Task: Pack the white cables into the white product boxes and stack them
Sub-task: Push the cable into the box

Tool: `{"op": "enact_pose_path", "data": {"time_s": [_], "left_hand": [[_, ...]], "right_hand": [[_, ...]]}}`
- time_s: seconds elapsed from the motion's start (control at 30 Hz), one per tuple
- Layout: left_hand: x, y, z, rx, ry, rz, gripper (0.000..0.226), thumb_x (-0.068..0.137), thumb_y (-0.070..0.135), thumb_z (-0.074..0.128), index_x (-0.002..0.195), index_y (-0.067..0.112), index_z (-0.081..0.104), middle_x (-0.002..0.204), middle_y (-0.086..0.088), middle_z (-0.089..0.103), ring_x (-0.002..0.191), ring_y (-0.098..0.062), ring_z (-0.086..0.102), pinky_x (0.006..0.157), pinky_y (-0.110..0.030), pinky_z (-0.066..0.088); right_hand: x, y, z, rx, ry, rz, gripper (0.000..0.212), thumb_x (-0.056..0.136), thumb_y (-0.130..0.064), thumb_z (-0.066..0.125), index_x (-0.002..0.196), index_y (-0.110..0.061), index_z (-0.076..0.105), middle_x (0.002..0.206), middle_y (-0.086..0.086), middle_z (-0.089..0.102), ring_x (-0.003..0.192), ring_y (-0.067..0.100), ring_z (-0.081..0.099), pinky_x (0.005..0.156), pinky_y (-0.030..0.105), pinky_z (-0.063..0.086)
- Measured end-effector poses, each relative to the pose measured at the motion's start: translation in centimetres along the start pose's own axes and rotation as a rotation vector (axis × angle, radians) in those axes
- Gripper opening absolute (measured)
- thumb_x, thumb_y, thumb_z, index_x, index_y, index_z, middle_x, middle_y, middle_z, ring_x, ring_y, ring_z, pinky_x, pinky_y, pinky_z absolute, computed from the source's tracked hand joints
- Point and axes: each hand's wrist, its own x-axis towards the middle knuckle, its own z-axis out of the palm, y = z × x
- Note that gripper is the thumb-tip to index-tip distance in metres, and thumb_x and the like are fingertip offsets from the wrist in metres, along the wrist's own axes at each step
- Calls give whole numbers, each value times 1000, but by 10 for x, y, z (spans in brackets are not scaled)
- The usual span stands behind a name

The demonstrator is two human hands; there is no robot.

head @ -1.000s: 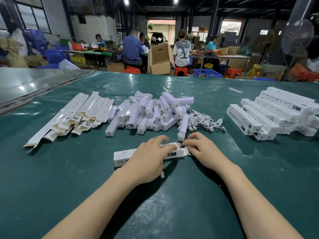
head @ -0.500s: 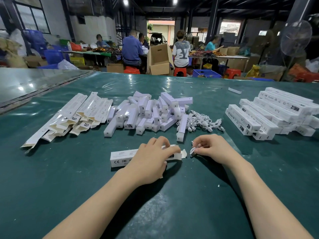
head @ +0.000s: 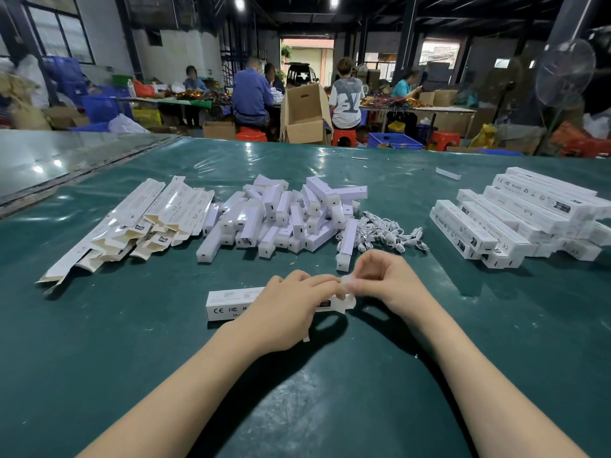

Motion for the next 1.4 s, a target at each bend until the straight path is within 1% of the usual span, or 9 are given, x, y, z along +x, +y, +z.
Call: {"op": "enact_pose_path", "data": {"time_s": [0.17, 0.33, 0.43, 0.53, 0.63, 0.8, 0.93, 1.13, 1.4], "left_hand": [[0, -2, 2, -4, 22, 1, 60, 84, -1, 33, 124, 43, 39, 142, 27, 27, 121, -12, 32, 88, -32, 29], [0, -4, 3, -96, 106, -65, 55, 84, 7, 48, 128, 35, 32, 144, 6, 24, 101, -16, 47, 83, -29, 37], [0, -8, 1, -196, 180, -103, 61, 83, 14, 59, 133, 30, 28, 124, 10, 51, 103, -15, 53, 82, -23, 35], [0, -10, 2, -236, 241, -124, 63, 80, 14, 64, 132, 29, 31, 112, 17, 60, 100, -13, 56, 75, -18, 33], [-1, -11, 4, -230, 270, -125, 60, 79, 14, 66, 130, 26, 35, 110, 17, 62, 98, -12, 58, 76, -17, 34], [-3, -15, 0, -104, 287, -182, 48, 80, 30, 64, 122, 26, 42, 107, 15, 62, 99, -14, 56, 76, -26, 37], [-8, -22, -3, -17, 273, -244, 30, 79, 44, 61, 102, 27, 52, 91, 10, 64, 88, -16, 56, 66, -29, 34], [-9, -25, -2, -93, 302, -151, 26, 79, 32, 66, 102, 22, 60, 91, 9, 67, 87, -15, 58, 71, -24, 35], [-8, -26, -1, -85, 280, -180, 26, 79, 35, 64, 101, 25, 56, 94, 11, 65, 88, -15, 56, 72, -27, 37]], "right_hand": [[-2, -4, 0, -190, -169, 30, 25, 73, 7, 70, 66, -15, 62, 58, -9, 65, 53, -2, 55, 59, 10, 42], [-2, 0, 11, -198, -35, 2, 31, 71, 10, 69, 61, -19, 63, 61, -5, 65, 55, 4, 56, 65, 20, 46], [-2, 2, 17, -103, 35, 14, 32, 70, 13, 68, 59, -16, 60, 66, 0, 68, 61, 13, 59, 69, 29, 48], [-1, 0, 20, -125, 32, 9, 33, 69, 12, 70, 59, -17, 60, 67, 2, 67, 61, 12, 58, 70, 28, 49], [0, -4, 21, -277, -26, -8, 36, 69, 9, 70, 57, -24, 60, 54, -11, 56, 51, 1, 48, 60, 17, 42], [2, -6, 21, -383, -106, 11, 27, 70, 5, 71, 67, -21, 65, 63, -5, 44, 52, 4, 36, 55, 13, 31], [-1, -5, 24, -375, -51, -2, 25, 70, -3, 76, 65, -24, 64, 58, -7, 55, 46, -2, 44, 51, 10, 34], [-2, -2, 30, -436, 53, -69, 28, 71, -2, 72, 64, -24, 56, 64, -8, 61, 56, -3, 51, 59, 8, 39], [-1, -8, 22, -416, -120, 9, 20, 72, -4, 73, 70, -22, 65, 61, -10, 58, 52, -3, 46, 57, 9, 37]]}}
